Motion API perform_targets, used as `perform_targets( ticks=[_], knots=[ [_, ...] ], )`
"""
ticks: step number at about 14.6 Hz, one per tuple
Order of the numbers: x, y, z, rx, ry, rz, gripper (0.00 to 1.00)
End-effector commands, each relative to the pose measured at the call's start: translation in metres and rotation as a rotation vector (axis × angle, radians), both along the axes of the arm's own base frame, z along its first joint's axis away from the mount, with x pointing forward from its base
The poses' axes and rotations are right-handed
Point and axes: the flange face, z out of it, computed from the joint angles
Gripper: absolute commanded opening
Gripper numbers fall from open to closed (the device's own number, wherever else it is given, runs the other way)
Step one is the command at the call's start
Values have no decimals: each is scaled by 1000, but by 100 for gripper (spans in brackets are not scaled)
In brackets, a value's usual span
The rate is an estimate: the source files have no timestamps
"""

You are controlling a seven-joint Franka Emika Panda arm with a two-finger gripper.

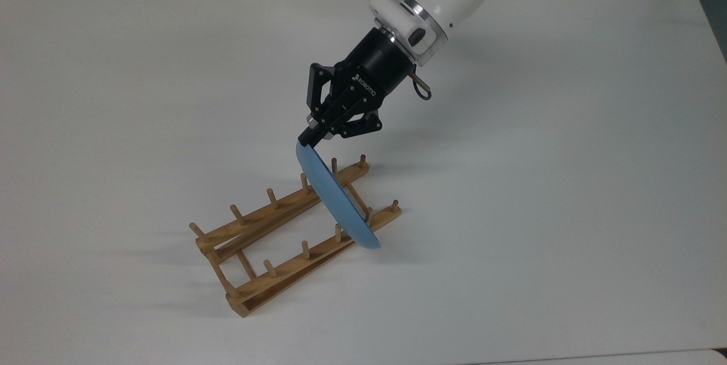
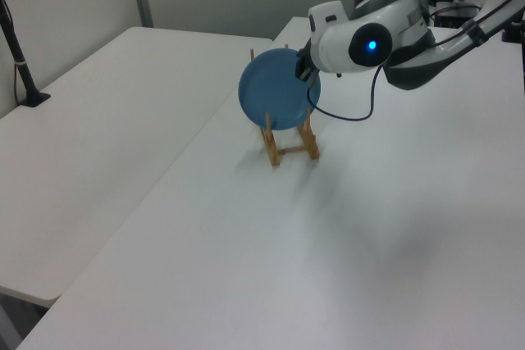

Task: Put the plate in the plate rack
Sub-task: 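Lower the upright plate between the rack's dowel pegs, then open the gripper and raise it away from the plate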

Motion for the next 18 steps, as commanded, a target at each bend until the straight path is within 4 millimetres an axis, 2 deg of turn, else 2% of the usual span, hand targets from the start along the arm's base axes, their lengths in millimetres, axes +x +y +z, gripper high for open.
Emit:
perform_targets(
  ticks=[1,2,3,4,5,6,10,11,13,15,18],
  knots=[
    [2,3,-1,-10,-20,-21,16],
    [2,1,0,-6,-21,-27,28],
    [3,-2,1,-5,-21,-31,34],
    [6,-4,9,9,-36,-39,48],
    [10,-6,20,27,-55,-50,71],
    [12,-12,25,49,-57,-70,100],
    [8,-13,57,169,-73,-130,100],
    [4,-12,69,219,-73,-152,100],
    [-6,-9,105,369,-79,-214,100],
    [-22,-9,129,498,-50,-289,100],
    [-42,-14,146,574,100,-346,100]
  ],
)
